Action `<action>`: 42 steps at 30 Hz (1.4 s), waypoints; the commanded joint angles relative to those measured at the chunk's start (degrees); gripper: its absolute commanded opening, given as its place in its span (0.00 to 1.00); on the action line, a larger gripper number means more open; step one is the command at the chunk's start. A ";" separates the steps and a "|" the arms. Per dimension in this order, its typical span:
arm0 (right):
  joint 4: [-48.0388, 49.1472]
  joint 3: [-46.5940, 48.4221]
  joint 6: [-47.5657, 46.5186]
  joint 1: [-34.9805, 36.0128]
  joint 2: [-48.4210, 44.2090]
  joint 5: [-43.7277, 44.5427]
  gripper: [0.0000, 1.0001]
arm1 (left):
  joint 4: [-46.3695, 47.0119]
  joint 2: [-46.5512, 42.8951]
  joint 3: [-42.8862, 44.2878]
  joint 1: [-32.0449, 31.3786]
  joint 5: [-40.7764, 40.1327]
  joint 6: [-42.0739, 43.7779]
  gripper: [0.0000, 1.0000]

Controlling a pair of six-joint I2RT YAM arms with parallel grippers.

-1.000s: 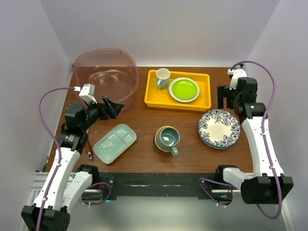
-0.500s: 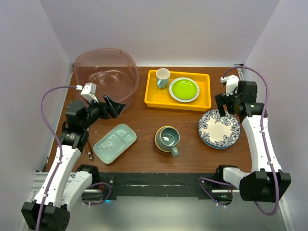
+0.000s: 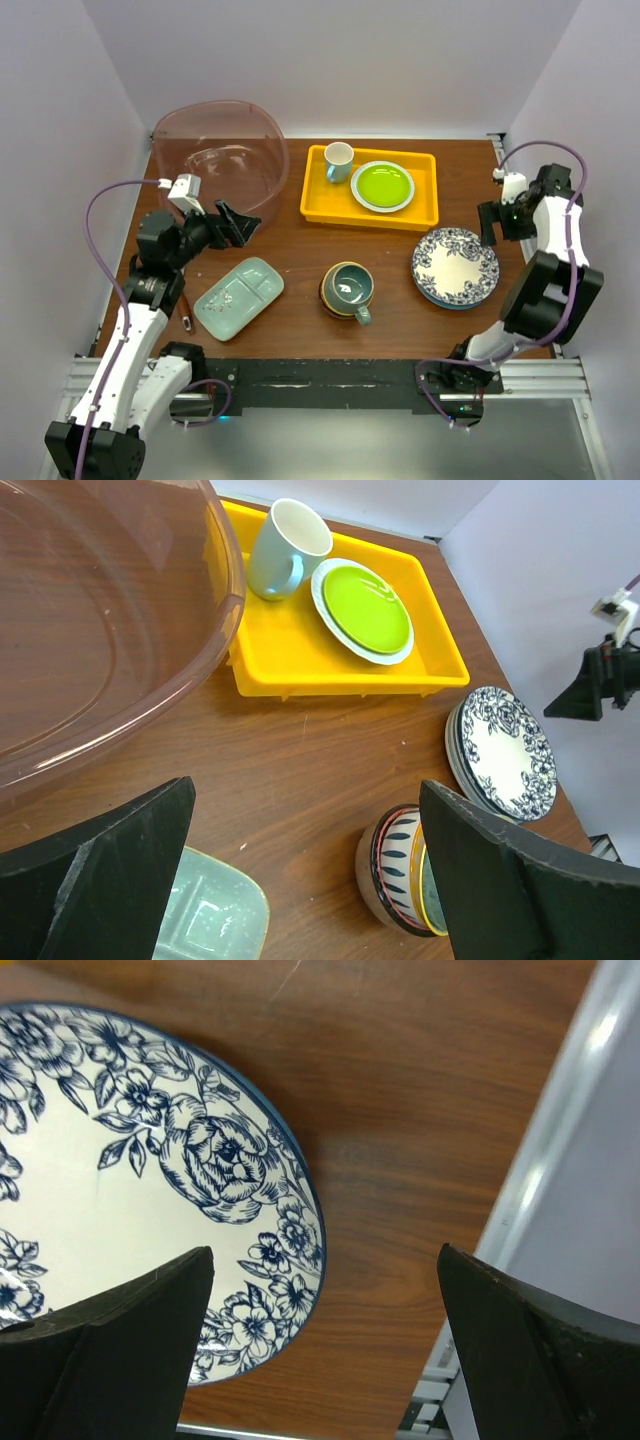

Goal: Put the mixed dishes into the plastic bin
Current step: Pick up the plate at the center of the board.

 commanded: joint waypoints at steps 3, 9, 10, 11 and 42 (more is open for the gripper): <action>-5.97 4.18 -8.40 -2.34 9.55 -7.41 0.98 | 2.36 1.08 -0.39 0.50 1.21 1.87 1.00; -4.82 5.23 -9.10 -2.43 13.95 -8.11 0.92 | 2.18 0.73 -0.65 0.59 0.86 1.96 1.00; -4.65 5.24 -9.19 -2.43 14.30 -8.46 0.90 | 2.10 0.55 -0.65 0.50 0.77 1.96 1.00; -4.47 4.97 -9.37 -2.43 14.22 -8.47 0.87 | 2.10 0.55 -0.65 0.50 0.68 1.79 1.00; -3.32 5.50 -7.70 -2.43 1.13 -10.92 0.00 | 3.94 1.78 0.23 0.50 2.96 0.91 1.00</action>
